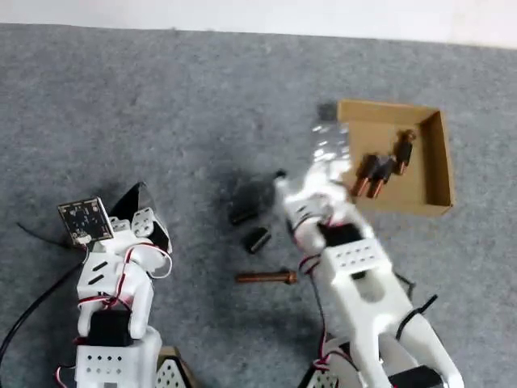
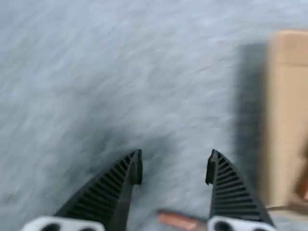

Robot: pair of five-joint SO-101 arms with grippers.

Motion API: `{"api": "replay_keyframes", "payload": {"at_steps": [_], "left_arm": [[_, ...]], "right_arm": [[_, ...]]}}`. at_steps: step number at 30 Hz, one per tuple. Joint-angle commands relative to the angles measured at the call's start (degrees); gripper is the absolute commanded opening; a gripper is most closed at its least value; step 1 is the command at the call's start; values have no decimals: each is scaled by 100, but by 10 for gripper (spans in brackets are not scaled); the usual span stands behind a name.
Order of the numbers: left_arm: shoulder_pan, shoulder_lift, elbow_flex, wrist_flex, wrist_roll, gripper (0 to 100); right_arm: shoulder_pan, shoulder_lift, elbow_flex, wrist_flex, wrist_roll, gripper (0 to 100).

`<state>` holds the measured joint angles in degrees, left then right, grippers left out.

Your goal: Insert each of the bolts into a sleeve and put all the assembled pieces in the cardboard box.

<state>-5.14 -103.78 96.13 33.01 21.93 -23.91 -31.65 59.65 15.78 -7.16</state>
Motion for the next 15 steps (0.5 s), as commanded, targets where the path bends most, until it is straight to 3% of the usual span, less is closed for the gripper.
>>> {"api": "replay_keyframes", "payload": {"at_steps": [1, 7, 15], "left_arm": [[-48, -84, 101, 9, -35, 7], [-48, -84, 101, 9, -35, 7], [-48, -84, 101, 9, -35, 7]], "right_arm": [[-655, -233, 40, 48, 62, 195], [-1226, -224, 57, 426, -1196, 195], [-1279, -84, 57, 444, -1266, 195]]}}
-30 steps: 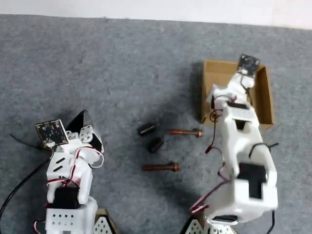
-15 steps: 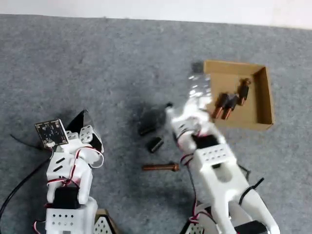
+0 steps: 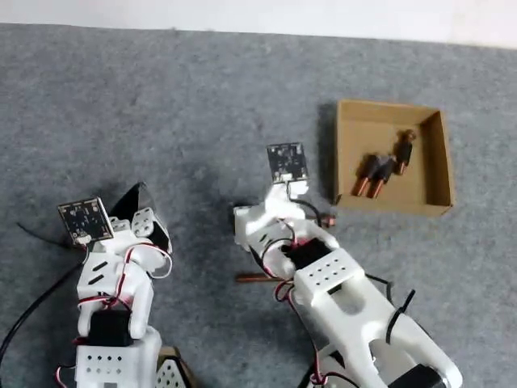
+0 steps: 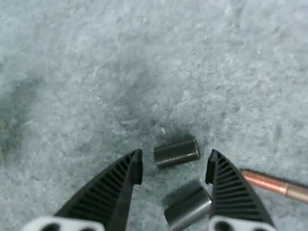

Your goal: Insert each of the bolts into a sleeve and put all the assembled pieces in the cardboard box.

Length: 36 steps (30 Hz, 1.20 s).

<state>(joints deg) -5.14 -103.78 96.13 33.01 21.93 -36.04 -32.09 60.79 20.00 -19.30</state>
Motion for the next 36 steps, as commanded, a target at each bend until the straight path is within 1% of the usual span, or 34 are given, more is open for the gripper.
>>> {"api": "replay_keyframes", "payload": {"at_steps": [1, 4, 7, 11, 16, 27, 29, 32, 34, 36], "left_arm": [[-48, -84, 101, 9, -35, 7], [-48, -84, 101, 9, -35, 7], [-48, -84, 101, 9, -35, 7], [-48, -84, 101, 9, -35, 7], [-48, -84, 101, 9, -35, 7], [-48, -84, 101, 9, -35, 7], [-48, -84, 101, 9, -35, 7], [-48, -84, 101, 9, -35, 7], [-48, -84, 101, 9, -35, 7], [-48, -84, 101, 9, -35, 7]], "right_arm": [[-66, 110, -57, 22, -53, 195], [-66, 840, -84, 22, -53, 195], [-66, 1578, -505, 92, -53, 195], [-66, 2220, -1130, 673, -53, 195], [-66, 2677, -1473, 927, -53, 195], [-66, 2985, -1569, 927, -53, 190], [-48, 2949, -1596, 927, -26, 154], [-31, 2949, -1604, 927, 53, 50], [-31, 2941, -1604, 927, 466, 2], [-48, 2932, -1604, 927, 826, 5]]}}
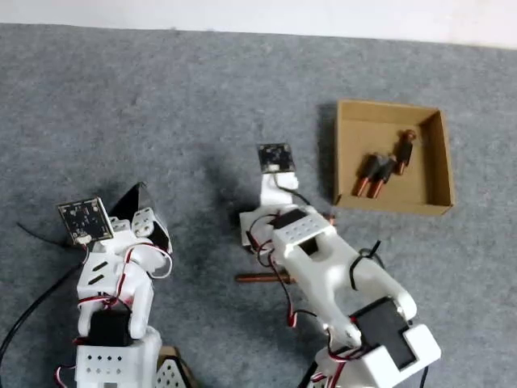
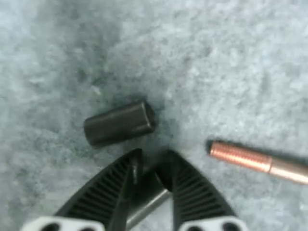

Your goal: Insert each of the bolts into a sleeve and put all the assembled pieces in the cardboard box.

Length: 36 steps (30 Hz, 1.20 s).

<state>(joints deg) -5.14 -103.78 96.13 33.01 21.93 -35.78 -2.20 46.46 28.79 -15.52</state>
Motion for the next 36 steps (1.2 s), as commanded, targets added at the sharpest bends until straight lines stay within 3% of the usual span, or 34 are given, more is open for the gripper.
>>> {"api": "replay_keyframes", "payload": {"at_steps": [1, 5, 12, 21, 25, 29, 32, 36], "left_arm": [[-57, -84, 101, 9, -35, 7], [-57, -84, 101, 9, -35, 7], [-57, -84, 101, 9, -35, 7], [-57, -84, 101, 9, -35, 7], [-57, -84, 101, 9, -35, 7], [-57, -84, 101, 9, -35, 7], [-57, -84, 101, 9, -35, 7], [-57, -84, 101, 9, -35, 7]], "right_arm": [[-75, -57, -171, 48, 589, 5], [13, -391, -154, 57, 1125, 5], [690, -2730, 198, 752, 1301, 5], [857, -4699, 1719, -22, 1284, 5], [541, -4593, 1956, -13, 1310, 17], [-48, -4075, 1780, 207, 1371, 127], [-303, -3521, 1596, 207, 1345, 145], [-532, -2870, 1288, 207, 554, 148]]}}
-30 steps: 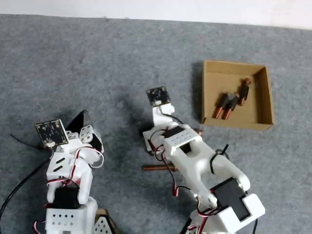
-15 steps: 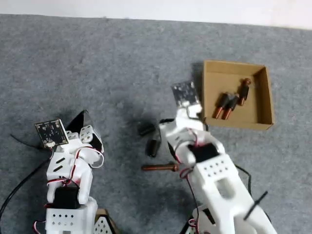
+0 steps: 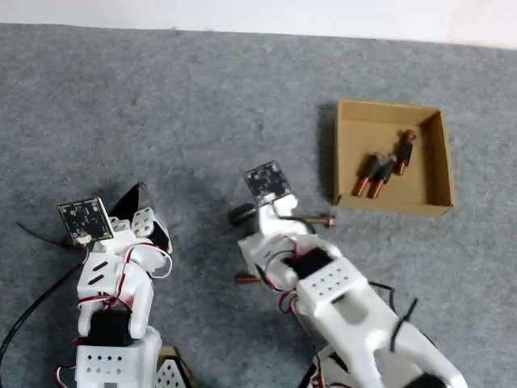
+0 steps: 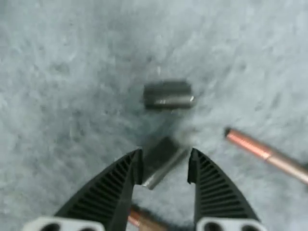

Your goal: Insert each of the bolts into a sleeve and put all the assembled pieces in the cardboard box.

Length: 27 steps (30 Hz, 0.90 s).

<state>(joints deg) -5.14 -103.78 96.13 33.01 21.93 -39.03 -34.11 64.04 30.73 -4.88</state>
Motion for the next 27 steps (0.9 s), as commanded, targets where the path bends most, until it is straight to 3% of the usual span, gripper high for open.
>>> {"api": "replay_keyframes", "payload": {"at_steps": [1, 12, 20, 27], "left_arm": [[-57, -84, 101, 9, -35, 7], [-57, -84, 101, 9, -35, 7], [-57, -84, 101, 9, -35, 7], [-57, -84, 101, 9, -35, 7]], "right_arm": [[-242, 470, -541, 22, -703, 149], [-242, 2290, -2026, 1174, -774, 149], [-189, 3108, -2484, 1244, -765, 149], [321, 3503, -2747, 1244, -782, 149]]}}
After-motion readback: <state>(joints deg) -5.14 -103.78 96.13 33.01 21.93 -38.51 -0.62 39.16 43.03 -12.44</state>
